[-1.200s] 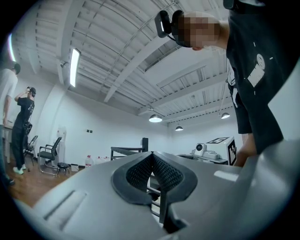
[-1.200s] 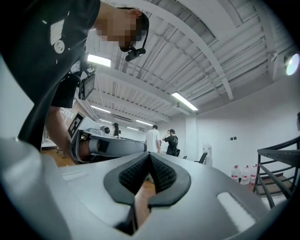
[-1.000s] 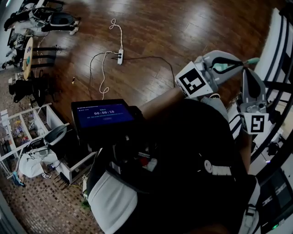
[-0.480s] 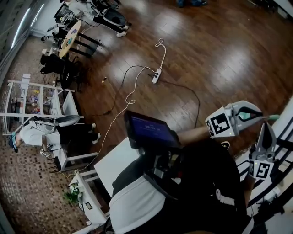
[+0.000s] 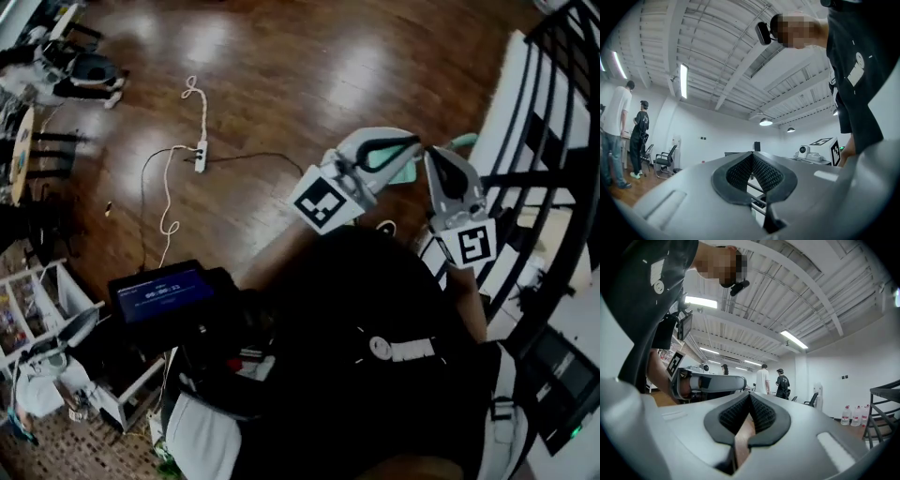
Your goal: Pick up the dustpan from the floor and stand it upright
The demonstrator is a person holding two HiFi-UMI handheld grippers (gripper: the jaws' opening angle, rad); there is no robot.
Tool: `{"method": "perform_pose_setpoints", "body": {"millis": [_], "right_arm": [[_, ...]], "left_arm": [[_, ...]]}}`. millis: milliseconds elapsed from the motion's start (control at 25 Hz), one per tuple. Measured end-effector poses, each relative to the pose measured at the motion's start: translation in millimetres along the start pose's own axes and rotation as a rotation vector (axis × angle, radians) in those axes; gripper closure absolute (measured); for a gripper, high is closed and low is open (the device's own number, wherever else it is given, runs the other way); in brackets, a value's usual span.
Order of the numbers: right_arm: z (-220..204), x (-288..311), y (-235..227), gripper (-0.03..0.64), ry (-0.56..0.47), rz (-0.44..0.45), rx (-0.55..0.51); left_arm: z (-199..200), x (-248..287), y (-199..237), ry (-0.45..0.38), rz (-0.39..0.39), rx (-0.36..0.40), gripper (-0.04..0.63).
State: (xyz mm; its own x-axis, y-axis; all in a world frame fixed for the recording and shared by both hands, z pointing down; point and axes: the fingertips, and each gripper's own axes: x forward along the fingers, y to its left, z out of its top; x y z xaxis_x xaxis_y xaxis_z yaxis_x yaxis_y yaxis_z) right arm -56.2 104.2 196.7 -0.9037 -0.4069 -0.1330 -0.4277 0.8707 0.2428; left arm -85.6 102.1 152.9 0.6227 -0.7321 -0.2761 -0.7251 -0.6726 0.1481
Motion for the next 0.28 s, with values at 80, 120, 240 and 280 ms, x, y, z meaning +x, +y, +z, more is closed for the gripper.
{"method": "perform_pose_setpoints", "body": {"millis": [80,120,240,280], "right_arm": [[7,13,-2,0.615,0.007,0.006,0.047],[11,13,-6,0.615,0.017,0.0,0.073],[19,6,-23,0.615,0.046,-0.01,0.106],[21,4,-28,0.615,0.054,-0.011,0.108]], "left_arm": [[-3,-3,9,0.09,0.025,0.077,0.577],[-4,0,10,0.116,0.03,0.107,0.577],[-4,15,8,0.143,0.034,0.149,0.577],[-3,21,7,0.145,0.034,0.158,0.577]]}}
